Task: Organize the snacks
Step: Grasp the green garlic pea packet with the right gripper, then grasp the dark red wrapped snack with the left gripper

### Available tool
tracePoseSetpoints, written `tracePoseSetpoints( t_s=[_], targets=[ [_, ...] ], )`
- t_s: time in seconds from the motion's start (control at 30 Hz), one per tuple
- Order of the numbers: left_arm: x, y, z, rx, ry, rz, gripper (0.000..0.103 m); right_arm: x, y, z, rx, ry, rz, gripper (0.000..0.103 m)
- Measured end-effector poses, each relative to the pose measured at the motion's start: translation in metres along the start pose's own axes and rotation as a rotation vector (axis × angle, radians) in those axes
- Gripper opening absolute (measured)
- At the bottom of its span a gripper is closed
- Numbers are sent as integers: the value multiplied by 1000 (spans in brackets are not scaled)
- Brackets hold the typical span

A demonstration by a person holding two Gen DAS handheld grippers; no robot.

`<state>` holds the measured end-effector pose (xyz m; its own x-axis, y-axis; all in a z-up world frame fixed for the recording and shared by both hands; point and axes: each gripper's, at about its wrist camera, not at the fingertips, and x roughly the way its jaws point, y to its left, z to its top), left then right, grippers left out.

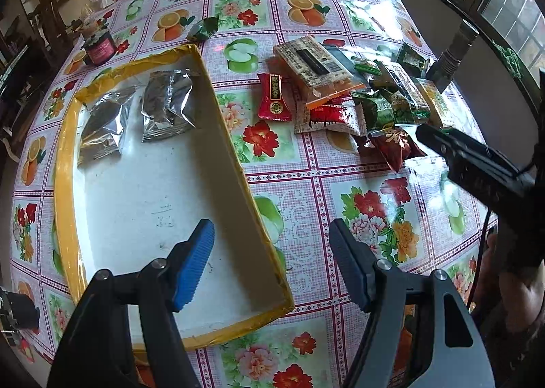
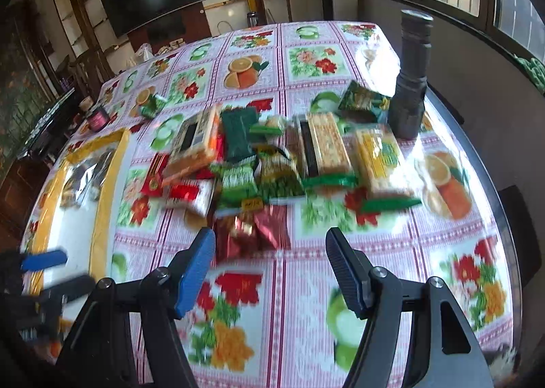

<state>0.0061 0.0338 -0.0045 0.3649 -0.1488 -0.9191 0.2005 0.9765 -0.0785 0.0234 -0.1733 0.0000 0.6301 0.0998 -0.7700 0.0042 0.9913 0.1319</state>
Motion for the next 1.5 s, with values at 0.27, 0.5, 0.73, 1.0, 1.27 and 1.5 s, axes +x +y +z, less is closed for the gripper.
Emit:
tracePoseSetpoints(
  t_s=[0.27,0.5,0.73,1.0,1.27,1.5],
  targets=[
    [-1,4,1,-9,8,-29,71,37,-9,43,89,19,53,67],
    [-7,5,2,-9,-18,-40,75,59,-1,52,101,63,145,59],
    [-9,3,2,-11,-24,-42,76,72,-6,39,70,186,83,41],
    [-6,-1,2,-11,-16,-40,76,56,-13,14,-22,217,3,37],
    [-3,-18,15,0,-6,-41,77,37,-21,-7,-61,206,-61,37],
    [6,-59,27,14,36,-76,77,6,-37,-39,-31,187,-79,37]
  ],
)
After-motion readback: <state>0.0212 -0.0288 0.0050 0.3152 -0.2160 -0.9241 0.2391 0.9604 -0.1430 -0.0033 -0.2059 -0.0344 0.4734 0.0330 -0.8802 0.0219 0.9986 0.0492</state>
